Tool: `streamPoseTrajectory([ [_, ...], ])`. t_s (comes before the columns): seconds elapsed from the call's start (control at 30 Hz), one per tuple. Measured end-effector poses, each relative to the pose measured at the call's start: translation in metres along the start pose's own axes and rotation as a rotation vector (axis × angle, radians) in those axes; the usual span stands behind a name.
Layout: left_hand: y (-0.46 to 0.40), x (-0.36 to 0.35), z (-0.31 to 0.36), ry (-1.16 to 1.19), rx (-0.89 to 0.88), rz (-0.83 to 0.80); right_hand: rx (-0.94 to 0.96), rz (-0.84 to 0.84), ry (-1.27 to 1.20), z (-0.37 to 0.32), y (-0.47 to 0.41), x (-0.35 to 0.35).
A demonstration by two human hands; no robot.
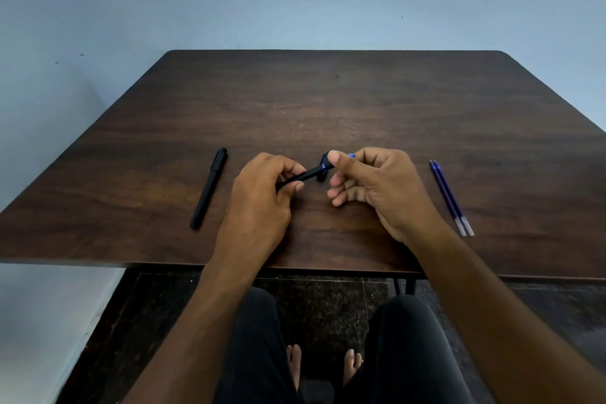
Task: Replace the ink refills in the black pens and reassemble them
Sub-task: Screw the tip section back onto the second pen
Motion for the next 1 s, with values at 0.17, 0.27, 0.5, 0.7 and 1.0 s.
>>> streamPoseTrajectory([
  [0.17,0.0005,0.0,-0.0002,0.011,0.006,0.011,-0.062,-0.032,-0.068,-0.0021,-0.0005,0.0034],
  [0.27,0.0004,-0.0007,-0.0008,0.001,0.003,0.009,-0.058,-0.058,-0.104,-0.0015,-0.0011,0.0075],
  [0.5,0.0009,-0.0006,-0.0002,-0.001,-0.007,0.013,-0.036,-0.018,-0.058,-0.0001,-0.0005,0.0036],
  [0.7,0.0016,0.0007,0.0021,-0.003,0.003,0.005,-0.002,0.009,0.013,0.001,-0.0003,0.0022],
  [1.0,0.0012,0.0002,0.0016,-0.022,-0.002,-0.002,-0.029,-0.047,-0.058,0.0011,-0.0029,0.0067],
])
Point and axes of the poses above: each hand's wrist, its own y-axis away from the middle knuckle, its own x-axis out of the back of the hand, z = x × y, the point moved 1 cm from there along -y, towards the middle knuckle, and after that the axes turned 15 degrees about z, right-handed, at the moved point
